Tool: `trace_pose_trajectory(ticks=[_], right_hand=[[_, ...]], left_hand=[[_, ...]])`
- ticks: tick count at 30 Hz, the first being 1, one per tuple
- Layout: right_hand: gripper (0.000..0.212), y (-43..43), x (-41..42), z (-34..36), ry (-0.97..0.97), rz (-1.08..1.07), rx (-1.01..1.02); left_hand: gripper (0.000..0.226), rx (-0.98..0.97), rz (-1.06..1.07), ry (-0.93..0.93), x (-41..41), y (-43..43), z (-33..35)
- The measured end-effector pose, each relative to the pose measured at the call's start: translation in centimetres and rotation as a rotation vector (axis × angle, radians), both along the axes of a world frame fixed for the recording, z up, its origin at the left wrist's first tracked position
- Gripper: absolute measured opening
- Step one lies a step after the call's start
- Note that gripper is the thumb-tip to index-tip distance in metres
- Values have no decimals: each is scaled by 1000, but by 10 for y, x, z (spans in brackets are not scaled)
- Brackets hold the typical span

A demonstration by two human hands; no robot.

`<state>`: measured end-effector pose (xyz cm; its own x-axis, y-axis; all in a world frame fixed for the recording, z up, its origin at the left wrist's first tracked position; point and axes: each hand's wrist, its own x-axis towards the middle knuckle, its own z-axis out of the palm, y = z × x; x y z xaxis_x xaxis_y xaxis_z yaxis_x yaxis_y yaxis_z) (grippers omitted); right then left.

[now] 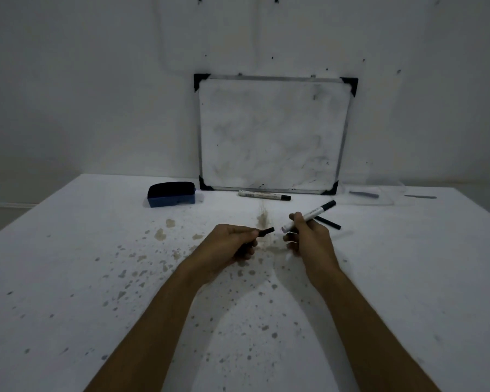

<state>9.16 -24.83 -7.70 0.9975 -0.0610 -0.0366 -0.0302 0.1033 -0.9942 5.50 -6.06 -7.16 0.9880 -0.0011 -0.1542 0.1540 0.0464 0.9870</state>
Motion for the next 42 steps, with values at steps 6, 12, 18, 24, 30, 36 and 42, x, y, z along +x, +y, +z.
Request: trace_pose_trajectory(ticks=[6,12,18,24,30,36,42], right_hand=[[43,-8,-4,-9,-357,58,-970],[43,-6,-8,-16,-372,158,-1333],[47,-30,-16,-4,-243,207,-1006],[32,-142,19,13,-93,98,-1008],[54,-231,64,4,-19,-82,-1235],[67,-245,88,-19,-80,-129,-1364],[68,-249,98,-29,-108,-148,-1355]], left_hand=[[20,205,164,-171,-2,6,-5],[24,395,151,-311,-7,-13,-10],[23,618,137,-373,-11,-39,-3],[16,711,-45,-440,29,-95,39],[20,859,-150,-516,119,-168,85],[22,1076,-289,-531,225,-237,94],[22,1304,-417,-446,291,-287,70]])
